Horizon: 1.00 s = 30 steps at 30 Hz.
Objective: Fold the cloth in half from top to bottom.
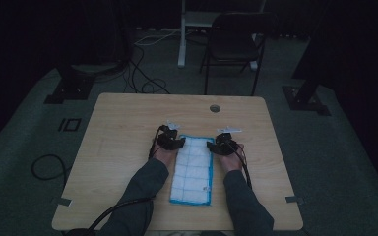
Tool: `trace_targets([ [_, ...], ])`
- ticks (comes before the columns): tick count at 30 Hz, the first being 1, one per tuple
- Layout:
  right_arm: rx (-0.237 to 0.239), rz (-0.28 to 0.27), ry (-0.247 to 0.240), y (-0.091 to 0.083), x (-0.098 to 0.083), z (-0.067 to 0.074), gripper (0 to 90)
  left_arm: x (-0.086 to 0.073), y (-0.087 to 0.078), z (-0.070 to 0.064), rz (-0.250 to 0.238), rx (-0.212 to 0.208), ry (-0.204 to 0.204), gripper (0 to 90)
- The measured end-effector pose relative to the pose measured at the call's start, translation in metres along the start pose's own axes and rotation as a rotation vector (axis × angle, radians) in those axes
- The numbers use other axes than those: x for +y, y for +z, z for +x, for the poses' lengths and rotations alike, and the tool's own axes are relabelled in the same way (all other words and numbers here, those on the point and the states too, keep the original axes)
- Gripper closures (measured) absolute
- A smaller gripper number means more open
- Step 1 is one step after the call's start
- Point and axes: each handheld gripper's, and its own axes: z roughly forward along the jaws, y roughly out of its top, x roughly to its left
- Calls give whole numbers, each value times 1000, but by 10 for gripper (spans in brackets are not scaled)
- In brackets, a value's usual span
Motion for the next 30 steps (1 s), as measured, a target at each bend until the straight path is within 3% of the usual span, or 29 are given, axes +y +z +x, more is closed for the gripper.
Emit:
trace_targets([
  [6,-5,14,-35,9,8,7,489,0,0,-2,6,10,5,545],
  [7,-16,20,-74,11,9,11,495,1,0,-3,13,21,2,552],
  [12,-20,33,-90,11,10,15,546,1,-2,-6,22,14,-9,628],
  [20,21,70,-82,11,15,18,746,-1,-4,-7,24,-23,-45,774],
  [30,38,95,-58,10,16,20,821,1,-7,-5,64,-58,-70,838],
])
